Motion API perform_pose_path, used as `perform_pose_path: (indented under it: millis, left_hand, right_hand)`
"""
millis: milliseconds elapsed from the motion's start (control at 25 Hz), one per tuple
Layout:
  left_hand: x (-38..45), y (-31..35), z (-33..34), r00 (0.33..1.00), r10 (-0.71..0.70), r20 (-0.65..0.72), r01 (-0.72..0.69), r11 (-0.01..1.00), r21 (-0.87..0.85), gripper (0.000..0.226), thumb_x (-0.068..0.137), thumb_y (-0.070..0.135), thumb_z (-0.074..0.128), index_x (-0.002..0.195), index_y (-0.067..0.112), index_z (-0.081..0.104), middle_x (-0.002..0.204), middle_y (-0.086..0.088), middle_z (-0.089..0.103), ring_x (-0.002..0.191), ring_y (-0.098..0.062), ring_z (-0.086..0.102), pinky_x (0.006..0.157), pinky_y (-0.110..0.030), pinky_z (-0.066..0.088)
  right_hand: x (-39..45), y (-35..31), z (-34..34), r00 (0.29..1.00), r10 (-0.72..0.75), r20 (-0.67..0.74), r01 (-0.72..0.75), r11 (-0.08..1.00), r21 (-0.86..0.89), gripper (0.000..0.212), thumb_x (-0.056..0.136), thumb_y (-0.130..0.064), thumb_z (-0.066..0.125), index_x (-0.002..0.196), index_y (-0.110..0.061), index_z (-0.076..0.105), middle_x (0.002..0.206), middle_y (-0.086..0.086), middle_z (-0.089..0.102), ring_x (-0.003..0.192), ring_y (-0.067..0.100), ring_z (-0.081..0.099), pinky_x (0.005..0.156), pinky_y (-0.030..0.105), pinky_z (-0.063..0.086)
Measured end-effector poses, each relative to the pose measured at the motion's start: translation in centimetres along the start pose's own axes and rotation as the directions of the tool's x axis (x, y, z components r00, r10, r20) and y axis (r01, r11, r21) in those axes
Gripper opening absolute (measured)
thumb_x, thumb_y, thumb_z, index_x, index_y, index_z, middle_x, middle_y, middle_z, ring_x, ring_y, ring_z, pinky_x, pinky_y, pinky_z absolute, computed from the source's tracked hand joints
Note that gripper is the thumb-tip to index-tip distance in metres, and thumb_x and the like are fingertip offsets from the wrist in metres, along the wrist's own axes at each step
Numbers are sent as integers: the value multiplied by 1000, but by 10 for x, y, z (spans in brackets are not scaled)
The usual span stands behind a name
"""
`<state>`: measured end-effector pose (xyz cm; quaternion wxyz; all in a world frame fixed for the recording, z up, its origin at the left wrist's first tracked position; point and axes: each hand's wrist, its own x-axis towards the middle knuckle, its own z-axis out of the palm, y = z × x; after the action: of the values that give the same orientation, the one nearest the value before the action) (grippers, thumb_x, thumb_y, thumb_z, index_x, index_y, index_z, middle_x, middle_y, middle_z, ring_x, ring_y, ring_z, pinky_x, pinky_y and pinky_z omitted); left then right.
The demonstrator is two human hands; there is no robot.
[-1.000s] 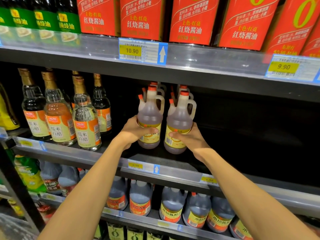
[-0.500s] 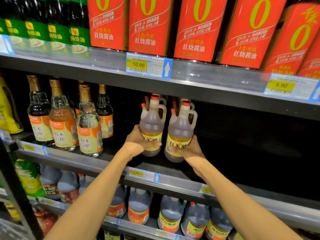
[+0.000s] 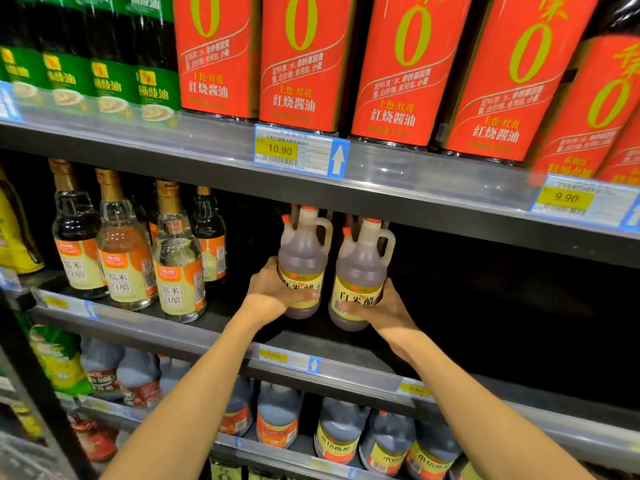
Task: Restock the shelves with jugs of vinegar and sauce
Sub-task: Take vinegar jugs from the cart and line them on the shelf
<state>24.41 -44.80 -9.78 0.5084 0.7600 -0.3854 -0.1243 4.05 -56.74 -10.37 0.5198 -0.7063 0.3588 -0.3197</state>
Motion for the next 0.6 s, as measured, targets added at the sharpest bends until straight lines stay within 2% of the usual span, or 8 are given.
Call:
perform_pose_path:
  millis: [160,280,440,600]
  left_hand:
    - [-2,4,0,1000,-18,15,18,1000,3,84,63,38,96,132,20,52,127,-2,68,119,-25,64,91,-32,50]
    - [-3,4,0,999,-33,38,33,999,10,85,64,38,96,134,19,50,128,-4,67,120,-27,64,94,-35,51]
    - [-2,5,-3,994,-73,85,77,996,-42,87,61,37,97,133,22,51,116,6,65,116,-22,63,88,-30,48]
    - [-3,6,-6,990,-89,108,94,995,-44,88,60,38,98,133,24,52,116,7,66,113,-19,63,88,-30,48]
  right_hand:
    - [-2,-3,1,1000,29,-10,-30,999,-16,106,43,-48,98,134,-33,47,123,-8,69,113,12,66,96,37,55]
    - [-5,-4,2,998,59,-16,-59,998,-35,95,55,-38,100,133,-35,46,120,-10,68,110,10,65,86,28,53]
    - [-6,-6,5,995,89,-52,-92,994,-54,91,58,-37,100,131,-35,46,115,-15,68,107,8,65,78,21,50]
    - [-7,-8,5,992,113,-55,-117,990,-80,94,62,-36,99,138,-29,45,123,-7,67,112,16,64,92,32,52]
